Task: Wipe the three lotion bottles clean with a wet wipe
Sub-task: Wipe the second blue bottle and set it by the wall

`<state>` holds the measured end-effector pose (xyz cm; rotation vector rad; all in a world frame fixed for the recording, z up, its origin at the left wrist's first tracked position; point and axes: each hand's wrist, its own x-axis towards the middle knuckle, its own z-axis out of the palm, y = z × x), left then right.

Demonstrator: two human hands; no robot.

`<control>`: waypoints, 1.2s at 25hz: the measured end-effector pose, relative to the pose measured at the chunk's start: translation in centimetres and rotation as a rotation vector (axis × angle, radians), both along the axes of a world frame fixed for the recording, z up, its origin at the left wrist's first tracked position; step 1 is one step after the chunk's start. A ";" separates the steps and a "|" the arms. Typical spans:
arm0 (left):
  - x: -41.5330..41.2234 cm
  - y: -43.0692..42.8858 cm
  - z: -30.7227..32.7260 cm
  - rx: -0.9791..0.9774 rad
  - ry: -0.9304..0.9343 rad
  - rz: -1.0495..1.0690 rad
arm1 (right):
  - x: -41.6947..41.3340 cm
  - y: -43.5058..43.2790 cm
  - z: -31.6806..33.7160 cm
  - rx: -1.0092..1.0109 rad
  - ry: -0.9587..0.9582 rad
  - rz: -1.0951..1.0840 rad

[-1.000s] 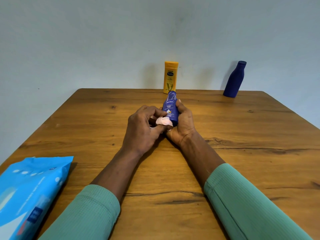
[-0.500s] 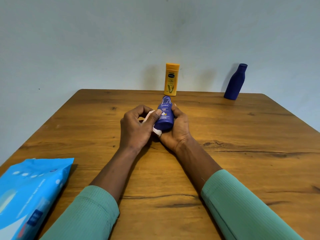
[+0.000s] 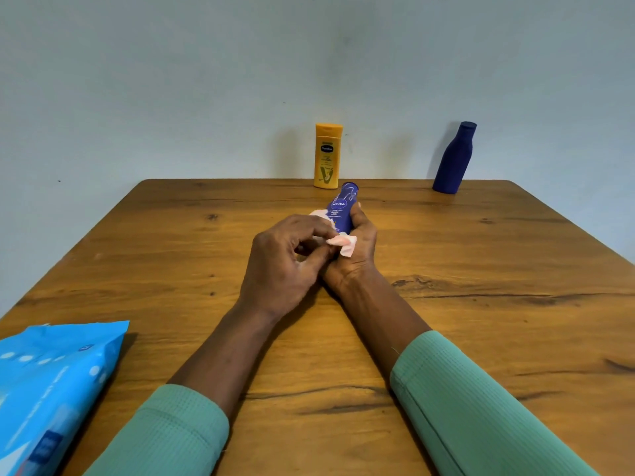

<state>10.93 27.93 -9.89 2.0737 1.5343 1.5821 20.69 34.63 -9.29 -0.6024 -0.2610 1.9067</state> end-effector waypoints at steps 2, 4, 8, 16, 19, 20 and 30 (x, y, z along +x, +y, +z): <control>-0.8 0.3 -0.2 -0.054 -0.033 0.103 | -0.1 -0.1 -0.1 -0.005 -0.020 -0.015; -1.0 0.3 -0.3 -0.094 -0.065 0.157 | 0.0 0.2 -0.2 -0.014 -0.030 -0.045; 0.2 -0.2 0.4 0.017 0.155 0.056 | 0.3 -0.1 0.2 0.048 -0.036 0.041; -1.3 0.8 -0.4 -0.107 -0.074 0.132 | 0.4 0.3 0.1 0.018 0.002 -0.023; -0.4 0.5 -0.1 -0.085 -0.015 0.092 | 0.5 0.4 -0.1 0.017 -0.005 -0.012; 0.0 0.3 0.1 -0.050 0.040 0.065 | 0.4 0.2 -0.1 0.032 -0.022 0.025; -1.1 1.8 -0.5 -0.207 -0.423 0.175 | -0.1 0.1 -0.3 0.107 -0.024 0.022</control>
